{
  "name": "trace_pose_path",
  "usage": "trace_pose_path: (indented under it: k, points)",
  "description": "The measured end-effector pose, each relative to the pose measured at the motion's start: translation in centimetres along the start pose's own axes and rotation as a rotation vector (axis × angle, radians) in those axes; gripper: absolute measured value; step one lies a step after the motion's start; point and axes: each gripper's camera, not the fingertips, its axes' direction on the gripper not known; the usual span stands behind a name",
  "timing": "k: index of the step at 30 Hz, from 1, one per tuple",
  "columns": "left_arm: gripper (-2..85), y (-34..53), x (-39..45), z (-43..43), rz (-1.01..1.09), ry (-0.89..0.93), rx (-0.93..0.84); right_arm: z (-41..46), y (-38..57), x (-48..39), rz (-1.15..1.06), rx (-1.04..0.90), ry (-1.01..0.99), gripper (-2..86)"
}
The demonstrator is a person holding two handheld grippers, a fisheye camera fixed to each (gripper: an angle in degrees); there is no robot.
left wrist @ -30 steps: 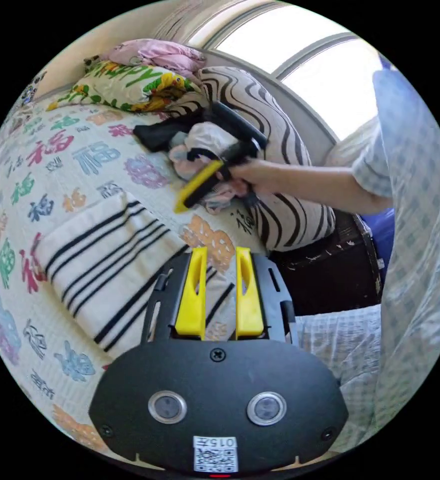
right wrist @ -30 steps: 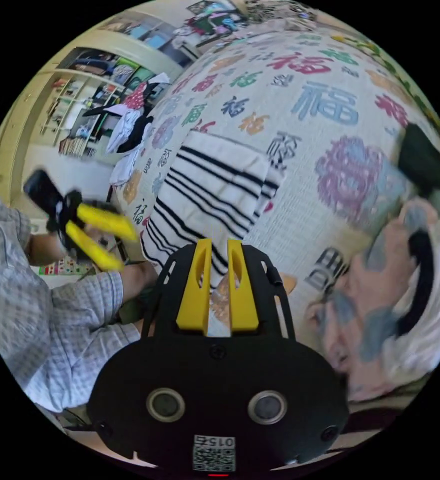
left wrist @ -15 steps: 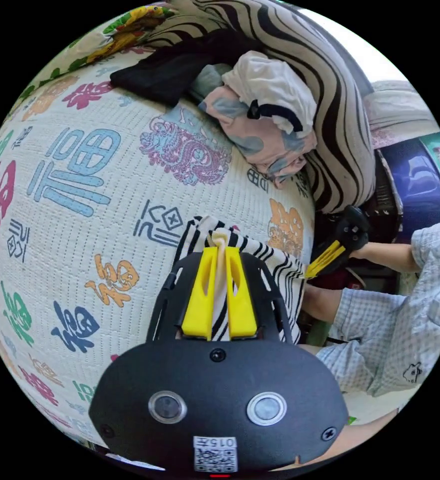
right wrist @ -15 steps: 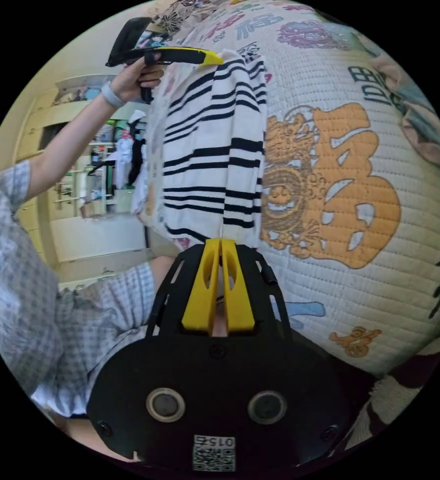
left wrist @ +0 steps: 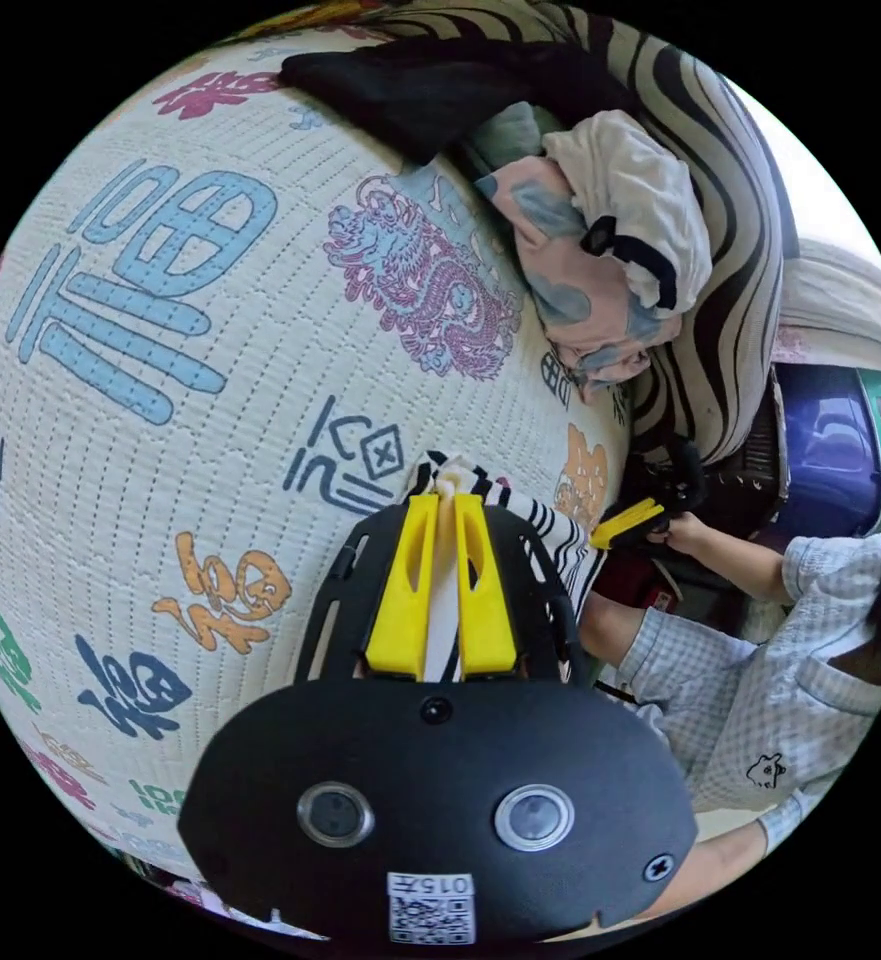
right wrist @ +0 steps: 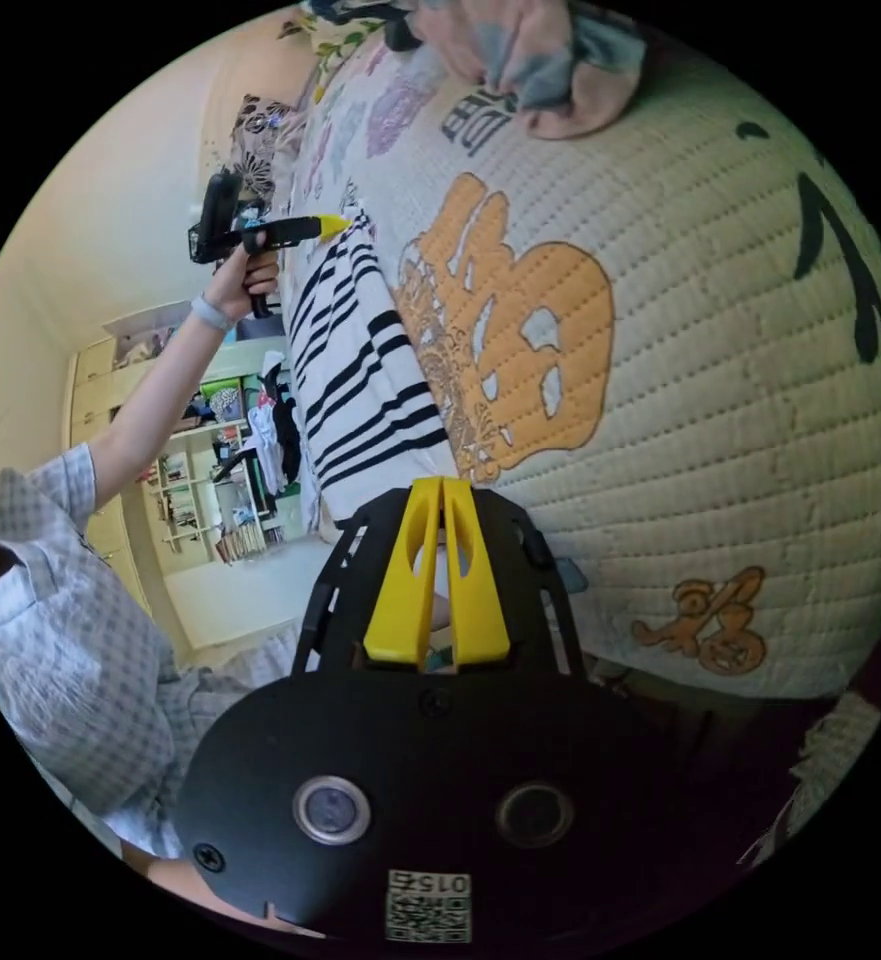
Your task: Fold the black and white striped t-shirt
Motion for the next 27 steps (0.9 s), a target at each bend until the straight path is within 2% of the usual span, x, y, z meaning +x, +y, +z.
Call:
trace_pose_path:
  k: [2,4,7,10,13,15,19,23,25,27]
  points:
    - [4.3,1.8,-0.9,-1.4,-0.011,0.002,0.064,-1.3,0.6,-0.1,-0.027,-0.004,-0.061,-0.4]
    - [5.4,5.6,-1.4,-4.3,-0.033,-0.044,0.208,-1.9,1.2,-0.6,-0.07,-0.049,-0.047,-0.3]
    - [6.3,12.3,-2.2,-7.9,-0.096,-0.08,0.416,-2.7,2.3,-3.1,-0.212,-0.14,0.058,0.2]
    - [7.3,20.0,-3.4,-9.1,-0.192,-0.067,0.552,-3.4,2.8,-7.2,-0.405,-0.19,0.163,1.2]
    - [8.7,27.4,-5.7,-7.2,-0.345,-0.044,0.589,-3.6,1.3,-11.0,-0.588,-0.141,0.362,3.6]
    - [9.4,31.2,-7.9,-5.5,-0.43,0.006,0.63,-3.9,-1.1,-11.9,-0.616,-0.054,0.429,4.7]
    - [11.5,36.6,-13.7,-3.3,-0.52,0.143,0.745,-5.0,-9.2,-10.8,-0.577,0.065,0.16,7.7]
    - [14.0,38.4,-17.6,-3.4,-0.502,0.136,0.798,-4.2,-14.8,-11.0,-0.596,0.079,0.22,9.4]
    - [15.5,38.4,-20.3,-2.8,-0.446,0.233,0.806,-3.4,-17.0,-10.8,-0.569,0.036,0.162,10.0]
    - [14.8,38.6,-21.9,-2.9,-0.423,0.247,0.78,-2.0,-18.9,-11.0,-0.557,-0.036,0.136,9.3]
